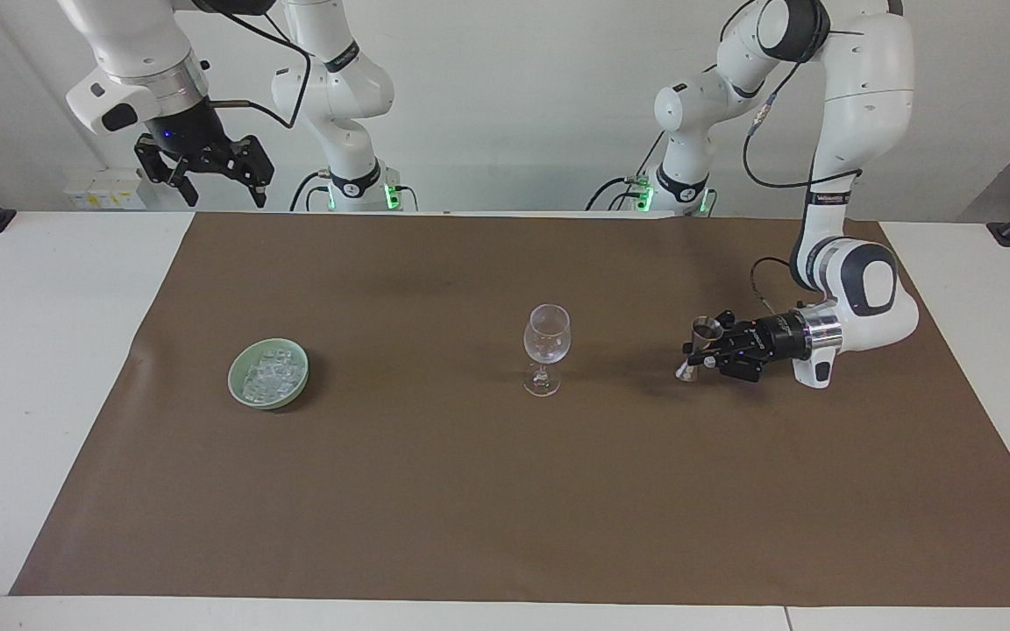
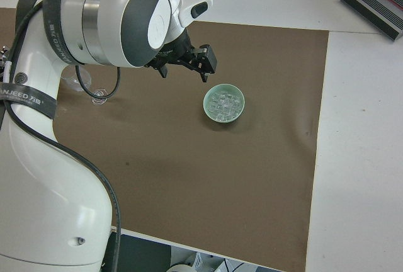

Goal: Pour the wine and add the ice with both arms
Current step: 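Carry the bottle with the left gripper over the clear glass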

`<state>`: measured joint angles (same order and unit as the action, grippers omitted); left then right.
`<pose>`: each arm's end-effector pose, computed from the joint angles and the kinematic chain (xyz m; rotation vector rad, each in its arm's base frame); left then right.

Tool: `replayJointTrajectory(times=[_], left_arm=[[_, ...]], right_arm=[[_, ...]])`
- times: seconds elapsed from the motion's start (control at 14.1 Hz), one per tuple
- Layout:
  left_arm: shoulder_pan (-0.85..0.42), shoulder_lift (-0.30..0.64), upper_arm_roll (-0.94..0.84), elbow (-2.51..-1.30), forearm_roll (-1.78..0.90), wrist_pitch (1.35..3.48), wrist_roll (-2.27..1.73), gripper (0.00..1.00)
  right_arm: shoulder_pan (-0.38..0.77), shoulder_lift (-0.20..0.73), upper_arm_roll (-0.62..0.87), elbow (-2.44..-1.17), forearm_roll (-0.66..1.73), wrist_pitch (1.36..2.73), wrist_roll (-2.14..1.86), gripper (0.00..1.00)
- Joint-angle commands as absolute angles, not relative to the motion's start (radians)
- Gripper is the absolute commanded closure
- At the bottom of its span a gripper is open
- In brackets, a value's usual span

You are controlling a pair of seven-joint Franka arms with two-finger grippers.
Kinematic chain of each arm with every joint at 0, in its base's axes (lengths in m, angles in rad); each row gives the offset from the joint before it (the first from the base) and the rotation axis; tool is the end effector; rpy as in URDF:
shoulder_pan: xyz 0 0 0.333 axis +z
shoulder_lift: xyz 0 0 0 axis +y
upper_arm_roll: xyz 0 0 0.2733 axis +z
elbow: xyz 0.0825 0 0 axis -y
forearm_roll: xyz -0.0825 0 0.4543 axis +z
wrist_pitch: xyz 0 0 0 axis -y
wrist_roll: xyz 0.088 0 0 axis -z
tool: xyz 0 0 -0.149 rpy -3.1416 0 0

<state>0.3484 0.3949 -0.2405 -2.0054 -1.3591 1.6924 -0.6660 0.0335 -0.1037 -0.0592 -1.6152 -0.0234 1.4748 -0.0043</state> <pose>0.6141 -0.0709 0.1960 1.3197 1.2663 -1.0334 0.5846 -0.0200 0.5704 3.1242 -0.0356 -0.0580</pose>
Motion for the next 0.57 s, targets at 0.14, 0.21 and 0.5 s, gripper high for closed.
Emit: replayJointTrajectory(times=[0.14, 0.21, 0.5], left_arm=[[0.314, 0.354, -0.235, -2.013, -1.387, 1.697, -0.736, 1.00], [0.310, 0.353, -0.239, -2.013, -1.393, 1.697, -0.755, 1.00], [0.310, 0.347, -0.274, -2.010, -1.408, 1.706, -0.811, 1.00]], right_arm=[[0.028, -0.112, -0.058, -1.615, -0.017, 1.459, -0.031, 0.00], [0.028, -0.112, -0.057, -1.615, -0.017, 1.459, -0.029, 0.00], [0.028, -0.112, -0.058, -1.615, -0.017, 1.459, -0.031, 0.00]])
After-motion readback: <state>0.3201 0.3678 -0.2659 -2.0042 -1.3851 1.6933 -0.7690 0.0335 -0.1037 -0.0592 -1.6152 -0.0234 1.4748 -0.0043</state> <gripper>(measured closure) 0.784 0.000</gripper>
